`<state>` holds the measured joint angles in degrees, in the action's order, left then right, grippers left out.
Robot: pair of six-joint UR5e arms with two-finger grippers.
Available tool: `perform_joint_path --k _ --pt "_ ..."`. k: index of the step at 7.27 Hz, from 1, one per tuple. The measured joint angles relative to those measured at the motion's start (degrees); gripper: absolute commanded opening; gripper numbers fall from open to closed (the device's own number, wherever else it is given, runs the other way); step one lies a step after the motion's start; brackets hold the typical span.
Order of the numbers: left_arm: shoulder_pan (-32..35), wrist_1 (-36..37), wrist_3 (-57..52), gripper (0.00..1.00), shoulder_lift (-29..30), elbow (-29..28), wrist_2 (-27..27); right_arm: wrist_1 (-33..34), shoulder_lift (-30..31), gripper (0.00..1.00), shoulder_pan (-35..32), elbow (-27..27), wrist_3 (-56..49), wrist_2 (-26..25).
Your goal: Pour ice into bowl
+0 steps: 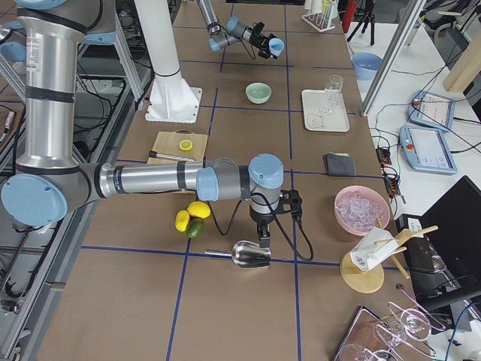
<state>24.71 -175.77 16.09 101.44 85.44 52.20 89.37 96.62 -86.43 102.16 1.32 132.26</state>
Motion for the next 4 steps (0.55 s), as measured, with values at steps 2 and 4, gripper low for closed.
perform_joint_path --k 2,4 --pt "-0.5 7.9 -2.2 0.00 3.9 -0.1 -0.2 0.0 0.5 1.00 -0.8 0.0 0.0 0.0" --pt "-1.6 9.9 -12.4 0.00 6.0 -0.1 -0.6 0.0 1.0 1.00 -1.6 0.0 0.0 0.0"
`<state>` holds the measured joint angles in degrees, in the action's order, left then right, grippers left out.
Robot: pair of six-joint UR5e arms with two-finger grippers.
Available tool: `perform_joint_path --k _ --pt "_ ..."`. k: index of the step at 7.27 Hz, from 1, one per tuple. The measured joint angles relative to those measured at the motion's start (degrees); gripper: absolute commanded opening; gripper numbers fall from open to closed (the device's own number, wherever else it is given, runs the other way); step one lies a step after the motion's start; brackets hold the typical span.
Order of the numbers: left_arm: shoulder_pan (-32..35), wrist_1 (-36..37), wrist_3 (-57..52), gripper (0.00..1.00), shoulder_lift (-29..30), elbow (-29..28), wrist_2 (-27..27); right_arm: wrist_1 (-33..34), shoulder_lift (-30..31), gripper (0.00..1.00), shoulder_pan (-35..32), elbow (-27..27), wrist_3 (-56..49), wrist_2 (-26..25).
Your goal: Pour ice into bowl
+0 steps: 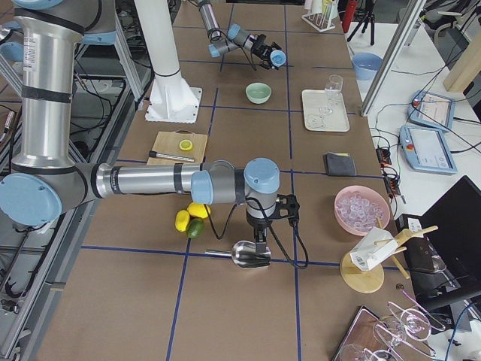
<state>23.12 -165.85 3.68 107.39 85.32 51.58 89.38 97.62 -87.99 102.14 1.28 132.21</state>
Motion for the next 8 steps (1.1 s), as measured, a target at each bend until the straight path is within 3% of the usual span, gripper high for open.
perform_joint_path --k 4,8 --pt "-5.7 1.3 -30.2 0.00 3.8 0.0 -6.6 0.2 0.4 1.00 -0.9 -0.1 0.3 -0.1" --pt "-7.2 2.8 -50.5 0.00 5.6 -0.1 -8.8 0.3 1.1 1.00 -1.4 -0.2 0.8 0.0"
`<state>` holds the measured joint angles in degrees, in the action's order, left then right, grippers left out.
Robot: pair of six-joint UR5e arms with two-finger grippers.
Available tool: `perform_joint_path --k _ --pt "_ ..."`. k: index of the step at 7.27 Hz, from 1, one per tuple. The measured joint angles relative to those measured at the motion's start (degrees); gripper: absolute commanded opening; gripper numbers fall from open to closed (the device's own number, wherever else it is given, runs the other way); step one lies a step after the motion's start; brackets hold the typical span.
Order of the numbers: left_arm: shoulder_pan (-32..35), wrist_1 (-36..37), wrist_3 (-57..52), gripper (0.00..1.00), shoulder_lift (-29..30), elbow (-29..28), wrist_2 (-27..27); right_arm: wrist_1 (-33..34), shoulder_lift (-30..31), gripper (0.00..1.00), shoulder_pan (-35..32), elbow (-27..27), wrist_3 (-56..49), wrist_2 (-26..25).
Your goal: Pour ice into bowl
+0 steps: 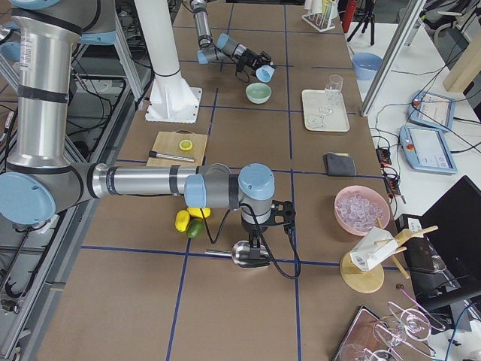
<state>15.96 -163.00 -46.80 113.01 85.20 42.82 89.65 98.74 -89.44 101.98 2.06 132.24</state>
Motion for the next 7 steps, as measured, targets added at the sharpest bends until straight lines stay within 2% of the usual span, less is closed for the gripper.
perform_joint_path --k 4,7 --pt "-0.2 1.8 -14.7 0.00 0.0 0.1 -1.5 0.0 0.1 1.00 -0.4 0.0 0.0 0.0" --pt "-0.2 2.1 -20.5 0.00 0.0 0.2 -1.7 0.0 0.4 1.00 -0.8 0.0 0.0 0.1"
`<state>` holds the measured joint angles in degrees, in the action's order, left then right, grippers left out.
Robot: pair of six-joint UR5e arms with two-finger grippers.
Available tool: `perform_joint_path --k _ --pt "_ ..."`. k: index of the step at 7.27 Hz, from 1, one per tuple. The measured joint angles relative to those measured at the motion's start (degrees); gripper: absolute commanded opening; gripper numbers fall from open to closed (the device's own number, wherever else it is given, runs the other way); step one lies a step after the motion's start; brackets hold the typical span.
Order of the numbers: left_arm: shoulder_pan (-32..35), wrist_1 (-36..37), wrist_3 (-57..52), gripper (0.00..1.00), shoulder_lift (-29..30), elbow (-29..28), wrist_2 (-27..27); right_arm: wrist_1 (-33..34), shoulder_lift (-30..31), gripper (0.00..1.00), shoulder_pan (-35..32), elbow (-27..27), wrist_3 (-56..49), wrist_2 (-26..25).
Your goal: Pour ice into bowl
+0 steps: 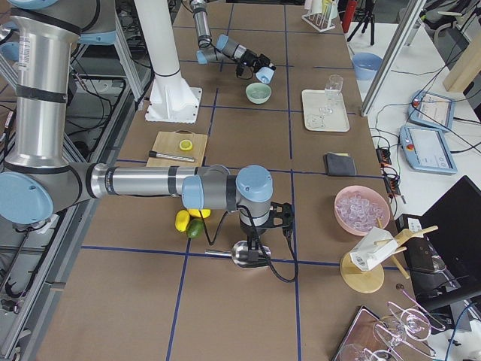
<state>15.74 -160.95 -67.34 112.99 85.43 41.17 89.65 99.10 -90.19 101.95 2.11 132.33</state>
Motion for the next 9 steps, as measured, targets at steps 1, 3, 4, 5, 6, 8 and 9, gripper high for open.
perform_joint_path --k 1,3,4,5,6,8,9 --pt "0.0 0.0 -1.8 0.00 0.0 0.0 -0.3 0.0 0.0 1.00 -0.1 0.0 0.0 0.0" --pt "0.0 0.0 -4.2 0.00 0.1 0.2 -0.6 0.0 0.1 1.00 -0.1 0.0 0.0 0.1" --pt "0.0 -0.2 -4.5 0.00 0.1 0.5 -0.6 0.0 0.2 1.00 -0.2 0.0 0.0 0.1" --pt "0.2 -0.6 -4.2 0.00 0.1 1.3 -0.4 0.0 0.3 1.00 -0.2 0.0 0.0 0.1" --pt "0.4 -0.7 -1.7 0.00 0.1 2.2 0.0 0.0 0.3 1.00 -0.2 0.0 0.0 0.1" --pt "1.6 -0.8 12.1 0.00 -0.4 3.1 2.9 -0.1 0.3 1.00 -0.2 0.0 -0.1 0.1" --pt "3.0 -0.8 20.5 0.00 -0.8 3.2 6.0 -0.2 0.3 1.00 -0.2 0.0 -0.1 0.1"
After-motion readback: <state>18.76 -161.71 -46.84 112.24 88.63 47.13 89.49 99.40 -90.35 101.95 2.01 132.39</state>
